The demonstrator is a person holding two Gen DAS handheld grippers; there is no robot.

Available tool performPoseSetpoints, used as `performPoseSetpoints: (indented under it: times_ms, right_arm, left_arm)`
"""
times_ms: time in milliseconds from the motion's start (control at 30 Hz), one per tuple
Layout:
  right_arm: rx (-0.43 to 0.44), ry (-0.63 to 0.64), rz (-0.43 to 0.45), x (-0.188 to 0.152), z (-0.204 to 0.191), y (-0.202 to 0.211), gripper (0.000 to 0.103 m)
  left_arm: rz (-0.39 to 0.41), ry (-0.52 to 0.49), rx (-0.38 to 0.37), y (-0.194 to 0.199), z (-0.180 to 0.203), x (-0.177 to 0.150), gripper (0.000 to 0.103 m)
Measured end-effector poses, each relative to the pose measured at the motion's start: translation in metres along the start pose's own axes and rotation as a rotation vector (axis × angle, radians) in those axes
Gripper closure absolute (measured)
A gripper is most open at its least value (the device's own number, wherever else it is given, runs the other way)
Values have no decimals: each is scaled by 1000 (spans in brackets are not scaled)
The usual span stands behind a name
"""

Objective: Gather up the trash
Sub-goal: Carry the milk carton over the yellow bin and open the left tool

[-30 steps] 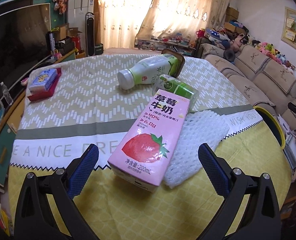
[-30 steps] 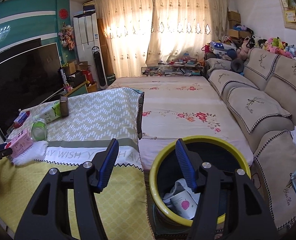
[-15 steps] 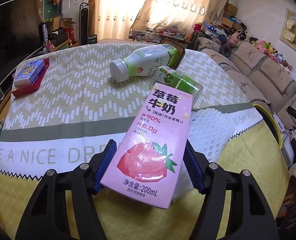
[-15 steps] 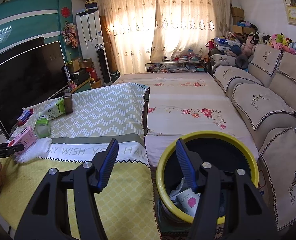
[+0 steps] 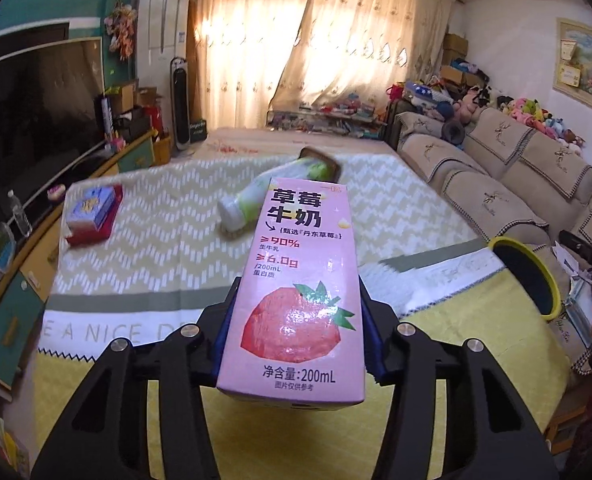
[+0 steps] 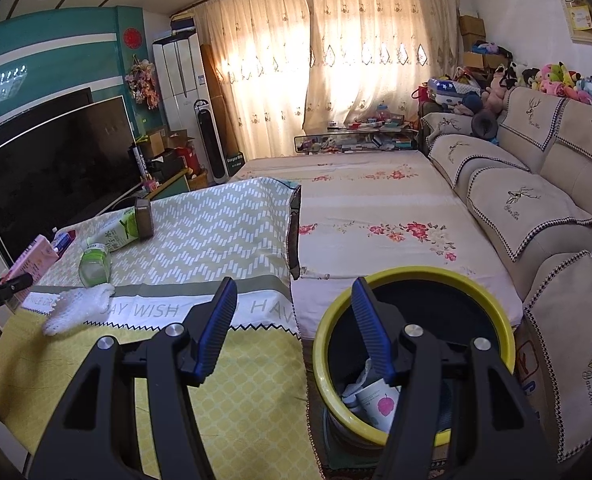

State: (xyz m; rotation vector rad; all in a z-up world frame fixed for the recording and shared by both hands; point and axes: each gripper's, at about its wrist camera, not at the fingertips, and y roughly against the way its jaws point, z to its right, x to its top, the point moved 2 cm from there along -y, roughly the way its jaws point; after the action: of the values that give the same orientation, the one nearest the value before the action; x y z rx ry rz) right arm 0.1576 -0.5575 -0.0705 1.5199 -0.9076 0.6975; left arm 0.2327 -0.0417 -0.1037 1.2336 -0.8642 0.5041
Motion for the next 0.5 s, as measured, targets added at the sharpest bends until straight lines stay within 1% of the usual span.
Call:
performPoseSetpoints:
  times_ms: [133, 233, 333, 400, 500]
  right_arm:
    - [-14, -18, 31, 2, 11, 13, 46]
    - [-47, -30, 47, 2, 23, 23, 46]
    - [-94, -44, 58, 1, 40, 32, 46]
    - [-121, -58, 68, -2, 52, 38, 45]
    - [-143, -87, 82, -6, 70, 46, 44]
  left_arm:
    - [22, -32, -55, 19, 33, 12, 52]
    - [21, -57, -120, 23, 66, 20, 52]
    - [9, -89, -209, 18, 106, 26, 51]
    - [-6, -121, -252, 10, 133, 28, 51]
    - [-46, -172, -327, -8, 181, 31, 51]
